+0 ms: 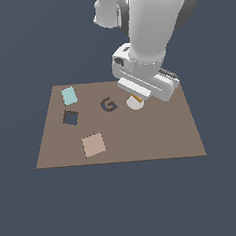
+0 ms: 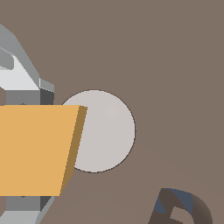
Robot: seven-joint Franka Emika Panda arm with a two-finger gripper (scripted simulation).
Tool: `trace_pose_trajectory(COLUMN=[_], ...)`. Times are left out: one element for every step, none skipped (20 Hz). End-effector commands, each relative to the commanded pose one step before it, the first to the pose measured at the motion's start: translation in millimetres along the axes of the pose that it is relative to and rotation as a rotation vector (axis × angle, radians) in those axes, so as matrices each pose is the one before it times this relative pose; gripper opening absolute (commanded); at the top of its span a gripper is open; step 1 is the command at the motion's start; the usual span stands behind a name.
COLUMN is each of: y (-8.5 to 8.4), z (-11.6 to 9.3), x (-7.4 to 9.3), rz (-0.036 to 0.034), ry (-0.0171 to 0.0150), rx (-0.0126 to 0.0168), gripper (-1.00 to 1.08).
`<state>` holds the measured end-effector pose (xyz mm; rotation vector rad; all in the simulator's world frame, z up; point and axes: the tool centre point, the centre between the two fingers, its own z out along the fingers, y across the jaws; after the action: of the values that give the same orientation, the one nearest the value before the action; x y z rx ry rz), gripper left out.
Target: Insert a designated object into the corresponding slot on a board.
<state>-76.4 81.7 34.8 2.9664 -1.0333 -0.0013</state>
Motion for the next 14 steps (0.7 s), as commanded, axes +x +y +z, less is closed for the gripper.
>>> trace_pose_trajectory(y=[15.23,6.53,6.78,7.03,7.27,7.31,7.31,7.30,7.29,7.28,7.28,7.27,7.26,7.23], z=[-0.61,-0.17,-0.18,-0.18,-0.19,-0.19,-0.19,-0.19,-0.19,-0.19,-0.19,-0.19,-0.19,-0.19], x=[10.60,4.49,4.68,4.88,5.07,5.12,5.14,5.15,5.17,5.19,5.21,5.23,5.25,5.26], rz=[-0.04548,-0.01988,-0.02062,-0.02138,-0.02210,-0.02223,-0.02220,-0.02216,-0.02213,-0.02212,-0.02210,-0.02208,-0.02208,-0.02198], ry=[0.00053,0.00002,0.00002,0.00002,0.00002,0.00002,0.00002,0.00002,0.00002,0.00002,0.00002,0.00002,0.00002,0.00002], rx=[0.00029,-0.00001,-0.00001,-0.00001,-0.00001,-0.00002,-0.00002,-0.00002,-0.00002,-0.00002,-0.00002,-0.00003,-0.00003,-0.00003], gripper=[-1.00,-1.00,-1.00,-1.00,-1.00,-1.00,-1.00,-1.00,-1.00,-1.00,-1.00,-1.00,-1.00,-1.00])
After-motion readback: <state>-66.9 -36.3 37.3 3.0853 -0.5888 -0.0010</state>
